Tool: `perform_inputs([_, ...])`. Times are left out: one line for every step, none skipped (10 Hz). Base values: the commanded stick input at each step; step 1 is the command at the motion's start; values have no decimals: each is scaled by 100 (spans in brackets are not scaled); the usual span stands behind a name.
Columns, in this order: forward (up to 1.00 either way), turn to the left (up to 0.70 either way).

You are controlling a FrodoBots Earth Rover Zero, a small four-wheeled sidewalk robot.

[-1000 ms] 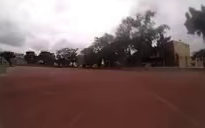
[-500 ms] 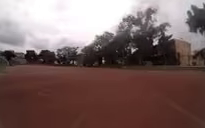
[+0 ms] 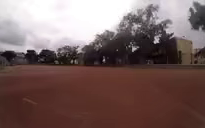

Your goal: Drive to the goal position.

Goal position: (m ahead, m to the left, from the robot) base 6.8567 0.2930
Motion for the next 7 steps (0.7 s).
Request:
perform_inputs([70,0])
perform_inputs([70,0])
perform_inputs([70,0])
perform_inputs([70,0])
perform_inputs([70,0])
perform_inputs([70,0])
perform_inputs([70,0])
